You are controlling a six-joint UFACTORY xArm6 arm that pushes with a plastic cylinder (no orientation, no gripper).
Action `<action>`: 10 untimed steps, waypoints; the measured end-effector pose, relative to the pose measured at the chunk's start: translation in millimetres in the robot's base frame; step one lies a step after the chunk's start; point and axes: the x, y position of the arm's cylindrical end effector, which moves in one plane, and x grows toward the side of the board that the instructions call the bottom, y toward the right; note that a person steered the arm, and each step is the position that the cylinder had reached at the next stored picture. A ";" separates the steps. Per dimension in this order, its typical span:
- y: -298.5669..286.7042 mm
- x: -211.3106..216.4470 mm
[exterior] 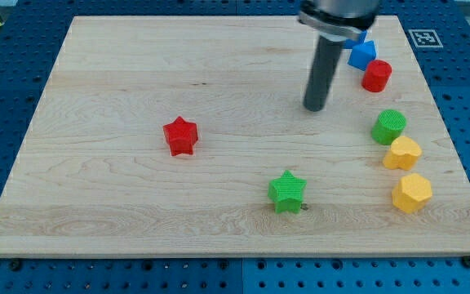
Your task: Keep the red star to the bottom of the red circle
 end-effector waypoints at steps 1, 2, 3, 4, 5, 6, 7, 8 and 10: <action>-47.1 -7.8; -92.1 -13.7; -133.8 -14.3; -176.9 -14.3; -215.7 -13.2; -239.9 4.2; -244.3 32.9; -237.7 57.7; -218.7 73.2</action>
